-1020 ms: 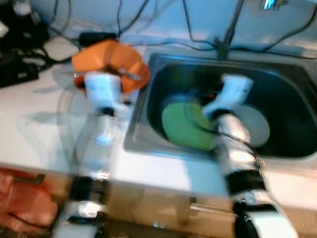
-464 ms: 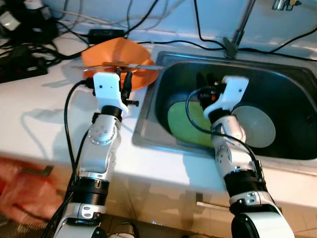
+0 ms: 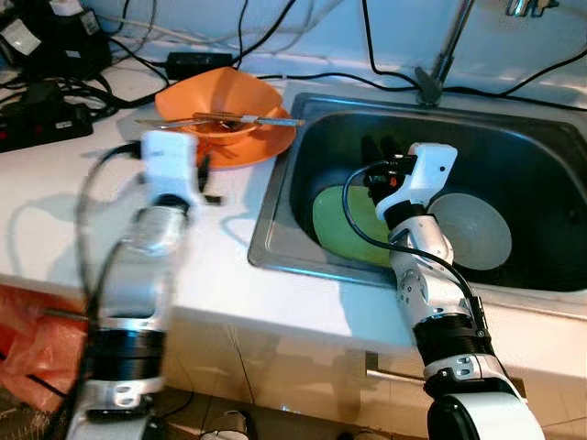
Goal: Kitchen organization
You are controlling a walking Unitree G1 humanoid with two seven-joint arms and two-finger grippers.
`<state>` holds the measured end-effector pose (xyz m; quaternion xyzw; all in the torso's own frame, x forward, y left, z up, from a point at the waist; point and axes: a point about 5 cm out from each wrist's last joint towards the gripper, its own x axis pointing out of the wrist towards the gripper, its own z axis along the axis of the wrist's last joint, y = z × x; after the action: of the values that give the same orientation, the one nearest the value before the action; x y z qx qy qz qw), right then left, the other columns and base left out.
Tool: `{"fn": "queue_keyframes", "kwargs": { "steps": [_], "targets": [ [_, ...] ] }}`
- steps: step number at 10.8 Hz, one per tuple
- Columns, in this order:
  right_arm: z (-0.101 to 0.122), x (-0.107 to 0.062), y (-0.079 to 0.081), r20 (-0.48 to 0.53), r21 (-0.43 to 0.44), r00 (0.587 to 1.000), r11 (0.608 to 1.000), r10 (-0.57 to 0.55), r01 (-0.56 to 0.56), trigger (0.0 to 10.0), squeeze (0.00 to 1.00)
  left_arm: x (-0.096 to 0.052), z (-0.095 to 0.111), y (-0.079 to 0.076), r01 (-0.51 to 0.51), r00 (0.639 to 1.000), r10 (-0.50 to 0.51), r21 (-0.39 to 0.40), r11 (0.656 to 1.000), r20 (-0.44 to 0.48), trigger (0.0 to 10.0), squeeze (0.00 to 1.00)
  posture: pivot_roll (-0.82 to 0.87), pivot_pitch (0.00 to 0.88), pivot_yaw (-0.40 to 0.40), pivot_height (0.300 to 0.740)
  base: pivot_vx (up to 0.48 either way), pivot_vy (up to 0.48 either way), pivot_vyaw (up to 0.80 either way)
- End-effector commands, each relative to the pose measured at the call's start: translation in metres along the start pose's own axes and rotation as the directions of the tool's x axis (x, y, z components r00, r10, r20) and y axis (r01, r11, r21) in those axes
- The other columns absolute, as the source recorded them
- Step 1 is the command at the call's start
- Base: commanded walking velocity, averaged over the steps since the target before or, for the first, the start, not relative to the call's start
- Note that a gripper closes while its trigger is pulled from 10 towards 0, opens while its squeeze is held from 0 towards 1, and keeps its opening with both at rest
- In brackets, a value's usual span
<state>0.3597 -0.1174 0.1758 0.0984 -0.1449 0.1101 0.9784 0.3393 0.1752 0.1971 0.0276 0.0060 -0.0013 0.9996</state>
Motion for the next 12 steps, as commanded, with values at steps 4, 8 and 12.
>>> {"fn": "queue_keyframes", "kwargs": {
  "steps": [4,8,12],
  "targets": [
    [-0.003,-0.001,0.0,-0.011,0.015,1.0,1.0,-0.002,0.002,10.0,0.0,0.013,0.026,0.001,0.06,0.998,-0.063,-0.215,0.975,-0.007,10.0,0.0,0.08,0.134,-0.006,0.74,0.0,0.0,0.0],
    [-0.002,-0.003,-0.003,-0.01,0.01,1.0,1.0,-0.011,0.011,10.0,0.0,0.028,0.025,0.008,0.056,0.992,-0.083,-0.251,0.966,-0.098,10.0,0.0,0.07,0.145,0.0,0.74,0.0,0.0,0.0],
    [-0.002,-0.003,-0.002,-0.007,0.014,1.0,1.0,-0.016,0.016,10.0,0.0,0.014,0.059,-0.015,0.172,0.985,-0.161,-0.213,0.962,0.068,10.0,0.0,0.09,0.148,-0.004,0.74,0.0,0.0,0.0]
  ]
}}
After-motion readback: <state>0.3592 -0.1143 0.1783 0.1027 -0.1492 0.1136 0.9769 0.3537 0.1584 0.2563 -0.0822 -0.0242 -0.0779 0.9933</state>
